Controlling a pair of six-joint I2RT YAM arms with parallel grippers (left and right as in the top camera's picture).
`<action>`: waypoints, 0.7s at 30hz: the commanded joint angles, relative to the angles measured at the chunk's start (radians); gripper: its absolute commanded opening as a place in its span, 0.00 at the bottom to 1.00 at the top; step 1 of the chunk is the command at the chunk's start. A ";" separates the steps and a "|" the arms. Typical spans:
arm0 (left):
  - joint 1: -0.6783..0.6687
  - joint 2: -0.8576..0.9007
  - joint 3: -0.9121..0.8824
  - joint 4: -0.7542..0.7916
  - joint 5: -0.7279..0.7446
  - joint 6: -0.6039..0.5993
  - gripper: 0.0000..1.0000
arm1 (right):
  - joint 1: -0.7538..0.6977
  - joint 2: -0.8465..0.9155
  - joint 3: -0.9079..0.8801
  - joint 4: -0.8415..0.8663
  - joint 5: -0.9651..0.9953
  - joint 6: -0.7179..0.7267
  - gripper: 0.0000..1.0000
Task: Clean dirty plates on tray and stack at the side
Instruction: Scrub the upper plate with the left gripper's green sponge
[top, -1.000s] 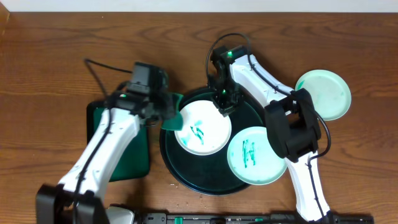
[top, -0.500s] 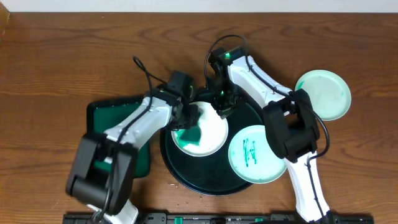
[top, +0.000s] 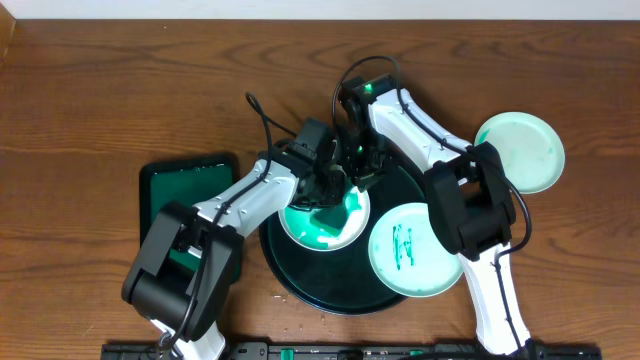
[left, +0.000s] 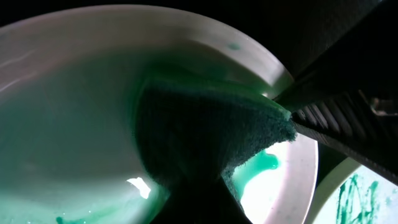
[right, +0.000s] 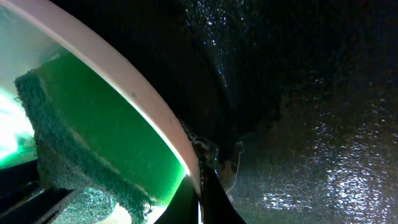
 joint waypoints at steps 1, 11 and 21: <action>-0.060 0.037 -0.010 -0.009 0.116 -0.023 0.07 | 0.013 0.011 -0.001 0.019 -0.016 0.021 0.01; 0.044 0.037 -0.010 -0.193 -0.323 -0.323 0.07 | 0.003 0.011 -0.001 0.040 0.162 0.243 0.01; 0.114 0.037 -0.010 -0.203 -0.443 -0.531 0.07 | -0.043 0.011 -0.001 0.095 0.163 0.462 0.01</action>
